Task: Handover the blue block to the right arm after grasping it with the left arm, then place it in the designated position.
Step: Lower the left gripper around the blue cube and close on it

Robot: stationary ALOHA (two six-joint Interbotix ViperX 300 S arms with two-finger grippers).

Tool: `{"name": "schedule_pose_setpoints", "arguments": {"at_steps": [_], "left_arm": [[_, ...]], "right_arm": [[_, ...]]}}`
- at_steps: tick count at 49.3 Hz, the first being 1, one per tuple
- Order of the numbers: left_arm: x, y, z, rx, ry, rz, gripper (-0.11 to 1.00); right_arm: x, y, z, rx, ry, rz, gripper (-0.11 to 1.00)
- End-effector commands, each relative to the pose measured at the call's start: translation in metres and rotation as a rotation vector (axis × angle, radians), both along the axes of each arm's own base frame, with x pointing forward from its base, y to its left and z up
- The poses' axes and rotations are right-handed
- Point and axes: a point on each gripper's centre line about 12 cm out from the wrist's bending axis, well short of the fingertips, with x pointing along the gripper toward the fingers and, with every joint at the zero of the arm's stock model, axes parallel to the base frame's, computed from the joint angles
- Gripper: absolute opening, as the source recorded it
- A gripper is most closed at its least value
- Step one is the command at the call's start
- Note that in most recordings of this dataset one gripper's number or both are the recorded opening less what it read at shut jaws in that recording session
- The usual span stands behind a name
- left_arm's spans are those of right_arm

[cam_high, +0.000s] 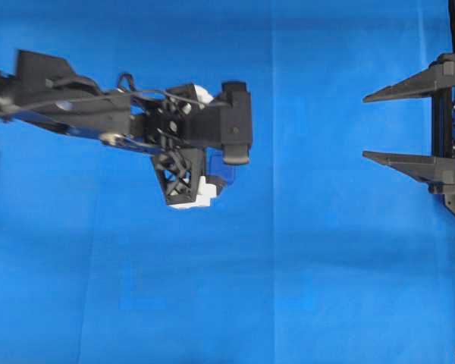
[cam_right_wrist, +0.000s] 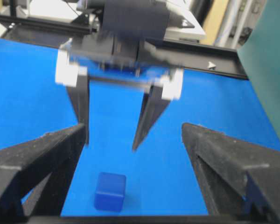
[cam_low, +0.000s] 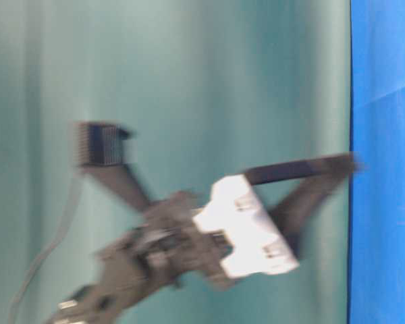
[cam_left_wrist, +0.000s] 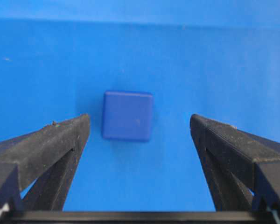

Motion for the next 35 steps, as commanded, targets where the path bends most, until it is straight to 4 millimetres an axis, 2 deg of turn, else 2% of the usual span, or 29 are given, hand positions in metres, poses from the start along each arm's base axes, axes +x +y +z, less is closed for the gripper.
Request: {"name": "schedule_pose_setpoints", "arguments": {"at_steps": [1,19,35], "left_arm": [[0.005,-0.001,0.0,0.001,-0.048,-0.002,0.91],[0.01,0.001,-0.053,0.005,-0.015,-0.005,0.91],[0.015,0.001,-0.084,0.008,0.009,-0.008,0.91]], "right_arm": [[0.003,-0.001,0.009,0.001,-0.022,-0.005,0.96],[0.004,-0.001,0.006,0.001,-0.011,-0.005,0.96],[0.004,-0.001,0.006,0.003,-0.009,-0.005,0.96]]}}
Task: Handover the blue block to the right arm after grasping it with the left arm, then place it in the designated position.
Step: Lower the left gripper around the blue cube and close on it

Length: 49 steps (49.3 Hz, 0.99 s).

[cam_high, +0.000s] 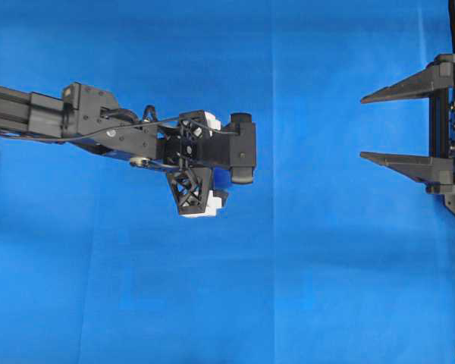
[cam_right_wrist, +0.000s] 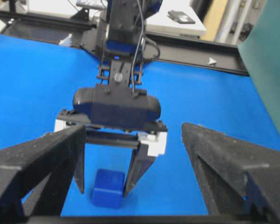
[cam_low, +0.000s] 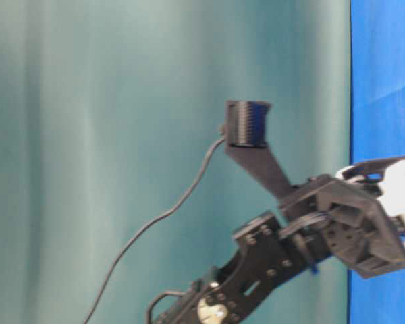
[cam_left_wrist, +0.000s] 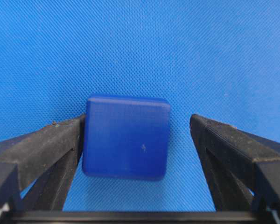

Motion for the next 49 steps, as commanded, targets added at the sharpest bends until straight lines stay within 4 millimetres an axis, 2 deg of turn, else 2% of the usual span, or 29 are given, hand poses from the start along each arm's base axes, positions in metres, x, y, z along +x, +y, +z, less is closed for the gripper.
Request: {"name": "schedule_pose_setpoints", "arguments": {"at_steps": [1,22,26,31,49], "left_arm": [[0.005,0.001,0.007,0.001,-0.035,0.0,0.91],[0.005,0.008,0.006,0.001,-0.034,0.017,0.89],[0.005,0.013,0.005,0.001,-0.032,0.028,0.76],[0.003,0.017,0.005,0.003,-0.029,0.036,0.48],[0.003,0.017,0.005,0.014,-0.03,0.02,0.48]], "right_arm": [[0.003,-0.001,0.008,0.002,-0.02,-0.004,0.96],[0.004,-0.001,0.007,0.003,-0.014,-0.004,0.96],[0.004,-0.001,0.006,0.003,-0.011,-0.004,0.96],[0.004,-0.001,0.007,0.003,-0.014,-0.004,0.96],[0.004,0.0,0.006,0.003,-0.012,-0.002,0.96]]}}
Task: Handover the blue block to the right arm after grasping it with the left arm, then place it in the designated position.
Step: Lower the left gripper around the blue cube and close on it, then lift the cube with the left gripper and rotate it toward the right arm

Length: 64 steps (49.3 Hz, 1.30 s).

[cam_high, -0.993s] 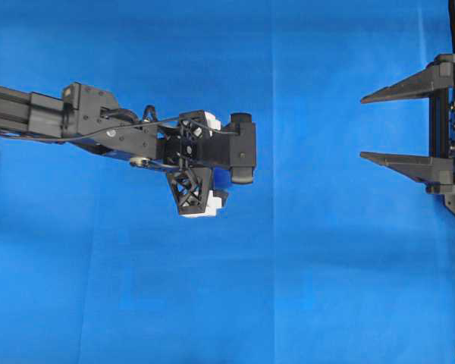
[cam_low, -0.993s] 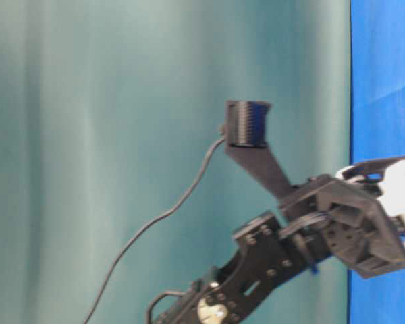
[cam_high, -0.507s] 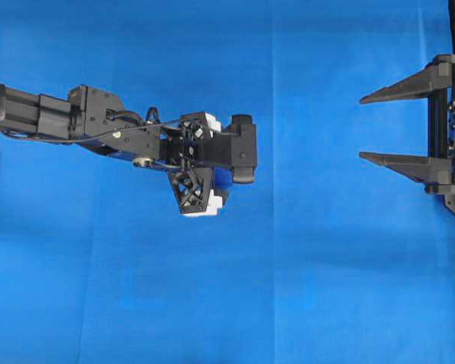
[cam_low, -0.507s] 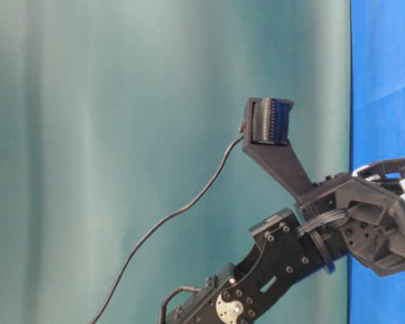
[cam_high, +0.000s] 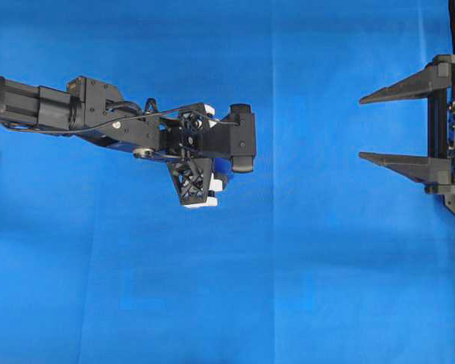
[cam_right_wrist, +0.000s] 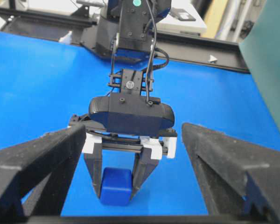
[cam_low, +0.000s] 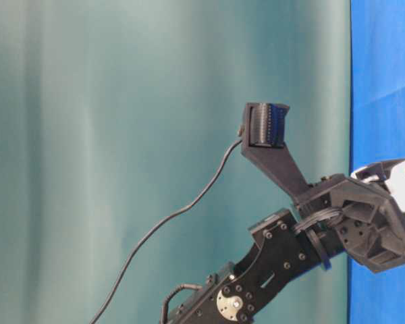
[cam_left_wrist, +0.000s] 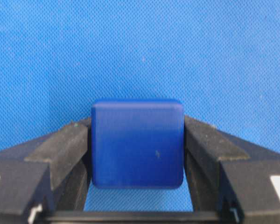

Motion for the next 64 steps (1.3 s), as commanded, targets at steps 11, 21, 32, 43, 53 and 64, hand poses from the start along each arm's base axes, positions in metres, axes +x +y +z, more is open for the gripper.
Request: {"name": "schedule_pose_setpoints", "arguments": {"at_steps": [11,21,32,43,53,64], "left_arm": [[0.006,-0.003,0.017,0.0,-0.043,-0.005,0.48],[0.007,-0.007,0.039,0.0,-0.054,-0.012,0.48],[0.005,-0.01,0.084,0.002,-0.051,-0.017,0.48],[-0.005,-0.01,0.137,0.004,-0.084,-0.015,0.48],[-0.016,-0.01,0.173,0.008,-0.106,-0.017,0.48],[-0.027,-0.011,0.207,0.013,-0.156,-0.02,0.48]], "right_arm": [[0.003,0.0,0.009,0.002,-0.022,-0.002,0.96],[0.003,0.0,0.009,0.002,-0.022,-0.002,0.96],[0.003,0.0,0.008,0.002,-0.02,-0.002,0.96],[0.003,0.0,0.008,0.003,-0.018,-0.001,0.96],[0.003,0.0,0.008,0.003,-0.012,-0.002,0.96],[0.003,0.0,0.008,0.003,-0.012,-0.001,0.96]]}}
